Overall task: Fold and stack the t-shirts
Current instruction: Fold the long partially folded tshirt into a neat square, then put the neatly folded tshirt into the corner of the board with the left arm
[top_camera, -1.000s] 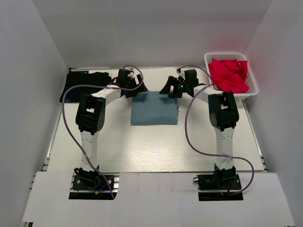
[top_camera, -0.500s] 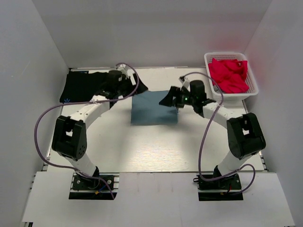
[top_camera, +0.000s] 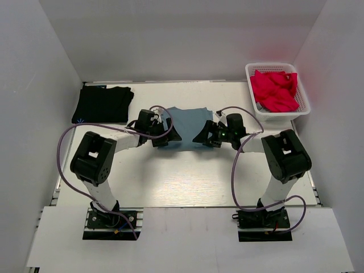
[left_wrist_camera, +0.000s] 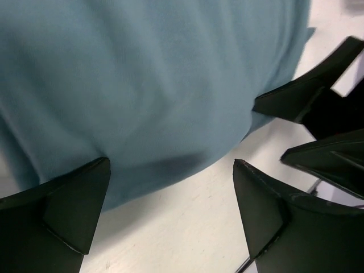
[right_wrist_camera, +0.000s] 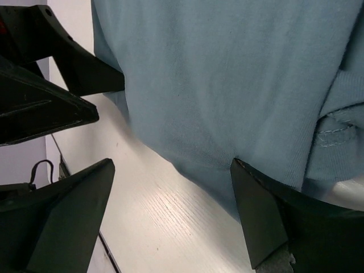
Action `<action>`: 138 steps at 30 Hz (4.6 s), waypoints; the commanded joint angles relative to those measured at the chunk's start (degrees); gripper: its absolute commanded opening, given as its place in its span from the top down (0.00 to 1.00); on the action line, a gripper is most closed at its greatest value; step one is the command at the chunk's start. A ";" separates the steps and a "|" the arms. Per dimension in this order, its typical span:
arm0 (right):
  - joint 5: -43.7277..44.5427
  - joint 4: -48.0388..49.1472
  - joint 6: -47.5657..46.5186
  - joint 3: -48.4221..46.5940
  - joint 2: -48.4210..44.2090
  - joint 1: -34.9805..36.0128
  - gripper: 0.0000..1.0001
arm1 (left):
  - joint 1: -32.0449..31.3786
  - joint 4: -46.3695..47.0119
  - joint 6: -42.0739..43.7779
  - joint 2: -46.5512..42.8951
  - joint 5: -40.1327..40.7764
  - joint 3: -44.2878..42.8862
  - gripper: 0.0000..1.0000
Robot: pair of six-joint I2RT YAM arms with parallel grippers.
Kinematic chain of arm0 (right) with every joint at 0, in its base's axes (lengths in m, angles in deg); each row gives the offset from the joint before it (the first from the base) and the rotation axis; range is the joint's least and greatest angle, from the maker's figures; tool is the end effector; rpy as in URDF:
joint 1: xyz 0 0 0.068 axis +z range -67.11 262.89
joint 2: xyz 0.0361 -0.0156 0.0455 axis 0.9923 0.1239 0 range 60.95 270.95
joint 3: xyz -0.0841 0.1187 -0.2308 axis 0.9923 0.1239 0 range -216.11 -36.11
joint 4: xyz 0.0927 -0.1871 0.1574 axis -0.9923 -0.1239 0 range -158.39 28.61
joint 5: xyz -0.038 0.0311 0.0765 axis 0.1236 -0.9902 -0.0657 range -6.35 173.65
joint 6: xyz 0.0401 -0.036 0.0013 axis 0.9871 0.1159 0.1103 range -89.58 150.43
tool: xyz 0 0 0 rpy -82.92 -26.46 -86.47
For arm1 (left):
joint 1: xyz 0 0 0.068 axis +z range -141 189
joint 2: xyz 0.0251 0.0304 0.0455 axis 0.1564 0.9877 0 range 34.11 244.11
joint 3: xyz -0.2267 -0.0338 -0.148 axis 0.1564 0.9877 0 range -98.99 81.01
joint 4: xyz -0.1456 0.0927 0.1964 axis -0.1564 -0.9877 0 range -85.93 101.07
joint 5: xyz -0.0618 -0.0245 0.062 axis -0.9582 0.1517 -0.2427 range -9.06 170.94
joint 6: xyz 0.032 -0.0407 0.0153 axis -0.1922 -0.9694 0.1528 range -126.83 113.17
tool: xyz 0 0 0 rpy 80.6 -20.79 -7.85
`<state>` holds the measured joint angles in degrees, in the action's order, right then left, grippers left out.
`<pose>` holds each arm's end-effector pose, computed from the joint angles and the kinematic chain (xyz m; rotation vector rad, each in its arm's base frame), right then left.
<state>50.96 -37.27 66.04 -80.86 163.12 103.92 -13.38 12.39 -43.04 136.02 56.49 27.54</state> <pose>0.3151 0.1418 0.1404 -0.0681 2.2873 1.1621 0.3221 -0.1485 0.1501 -0.0906 2.5300 -0.9614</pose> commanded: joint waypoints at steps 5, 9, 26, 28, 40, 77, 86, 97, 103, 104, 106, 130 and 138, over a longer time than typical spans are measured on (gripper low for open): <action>6.93 -13.73 -7.40 -0.68 -10.38 -0.03 0.10 | -0.22 -14.06 5.70 -11.80 7.82 -0.84 0.00; 7.73 -16.12 -8.19 0.36 -19.36 0.41 0.10 | 0.74 -16.18 6.41 -16.04 15.90 -0.84 0.00; 19.75 -35.54 -14.87 -0.77 -36.33 0.14 0.10 | -0.30 -24.36 6.50 4.61 30.69 -17.89 0.00; 21.77 -36.86 -15.31 -0.34 -36.86 0.06 0.10 | -0.31 -22.60 7.11 6.54 27.81 -18.42 0.00; 32.07 -39.76 -17.16 1.42 -40.47 0.05 0.10 | -3.55 -22.50 8.52 15.95 33.59 -17.63 0.30; 33.21 -29.48 -19.44 3.09 -39.16 -0.12 0.10 | 2.32 -29.02 25.03 4.45 66.20 -32.56 1.00; 29.79 -25.61 -18.30 0.55 -35.11 -0.21 0.10 | 5.31 -22.42 34.53 0.23 66.20 -34.33 1.00; 26.27 -25.00 -16.55 -3.41 -28.35 -0.29 0.10 | 9.18 -16.88 44.47 1.01 64.17 -42.13 1.00; 25.04 -25.09 -16.02 -5.17 -25.97 -0.21 0.10 | 11.29 -18.20 45.79 1.01 62.94 -46.37 1.00; 24.87 -25.09 -16.19 -5.26 -26.06 -0.21 0.10 | 11.30 -18.20 45.79 1.01 62.33 -46.37 1.00; 24.52 -25.26 -16.10 -5.70 -25.71 -0.21 0.10 | 11.82 -18.81 46.40 1.01 61.63 -46.90 1.00; 18.54 -22.54 -13.38 -9.56 -20.17 -0.21 0.10 | 18.94 -17.23 49.74 2.32 54.68 -49.01 1.00; 18.18 -23.06 -13.56 -11.67 -17.18 -0.21 0.10 | 23.67 -7.31 54.92 8.64 60.21 -44.26 1.00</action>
<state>70.05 -61.99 52.49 -89.41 145.15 103.90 8.18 -2.56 8.61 142.97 113.02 -17.75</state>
